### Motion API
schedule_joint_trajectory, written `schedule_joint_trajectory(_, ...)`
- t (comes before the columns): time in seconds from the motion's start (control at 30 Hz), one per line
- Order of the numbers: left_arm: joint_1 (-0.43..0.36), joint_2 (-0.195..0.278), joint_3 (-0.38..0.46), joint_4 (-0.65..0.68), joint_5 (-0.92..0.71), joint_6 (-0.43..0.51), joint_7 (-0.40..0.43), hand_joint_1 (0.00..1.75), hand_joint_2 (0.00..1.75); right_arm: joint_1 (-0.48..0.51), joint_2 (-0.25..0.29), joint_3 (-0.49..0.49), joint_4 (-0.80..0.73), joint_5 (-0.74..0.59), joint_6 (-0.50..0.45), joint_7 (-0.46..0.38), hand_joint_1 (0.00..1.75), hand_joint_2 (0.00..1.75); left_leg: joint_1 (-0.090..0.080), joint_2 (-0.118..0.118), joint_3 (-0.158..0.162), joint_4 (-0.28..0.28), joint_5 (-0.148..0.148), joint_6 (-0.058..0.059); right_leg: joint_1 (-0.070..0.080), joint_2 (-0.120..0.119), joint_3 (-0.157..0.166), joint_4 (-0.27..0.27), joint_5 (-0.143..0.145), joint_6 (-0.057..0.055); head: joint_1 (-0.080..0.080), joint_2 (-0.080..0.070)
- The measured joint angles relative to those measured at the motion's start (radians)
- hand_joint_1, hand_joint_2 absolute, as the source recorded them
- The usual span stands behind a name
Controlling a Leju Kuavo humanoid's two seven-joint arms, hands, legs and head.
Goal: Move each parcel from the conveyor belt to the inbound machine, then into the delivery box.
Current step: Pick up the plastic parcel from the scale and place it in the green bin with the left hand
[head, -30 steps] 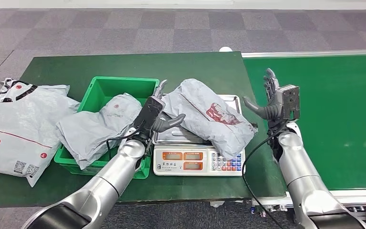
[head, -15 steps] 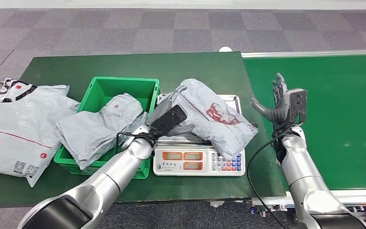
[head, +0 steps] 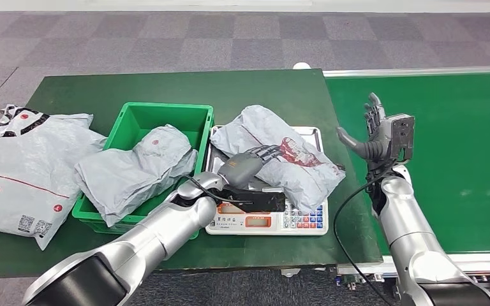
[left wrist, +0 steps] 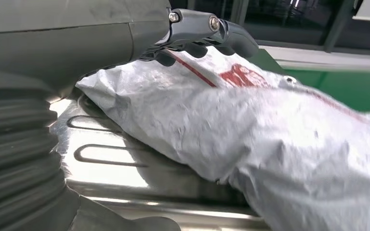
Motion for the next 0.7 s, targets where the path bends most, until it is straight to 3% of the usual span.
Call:
schedule_joint_trajectory(0.3,-0.029,-0.036,-0.133,0.019,-0.156,-0.022,0.007,0.01,1.75,0.01,-0.012,0.0,-0.013,-0.01,0.016,-0.003,0.0,1.75,0.0,0.0,0.0,0.0,0.0,0.0,0.0,0.0,0.0,0.0,0.0,0.0,0.0,0.0)
schedule_joint_trajectory(0.43,-0.032,-0.05,-0.164,0.019,-0.173,-0.044,-0.009,1.71,1.75,0.038,-0.016,0.0,-0.049,-0.013,0.024,0.002,0.0,1.75,0.0,0.0,0.0,0.0,0.0,0.0,0.0,0.0,0.0,0.0,0.0,0.0,0.0,0.0)
schedule_joint_trajectory(0.7,-0.032,-0.067,-0.198,0.018,-0.199,-0.025,-0.013,1.75,1.75,0.053,-0.017,0.0,-0.086,-0.007,0.033,0.018,0.0,1.75,0.0,0.0,0.0,0.0,0.0,0.0,0.0,0.0,0.0,0.0,0.0,0.0,0.0,0.0)
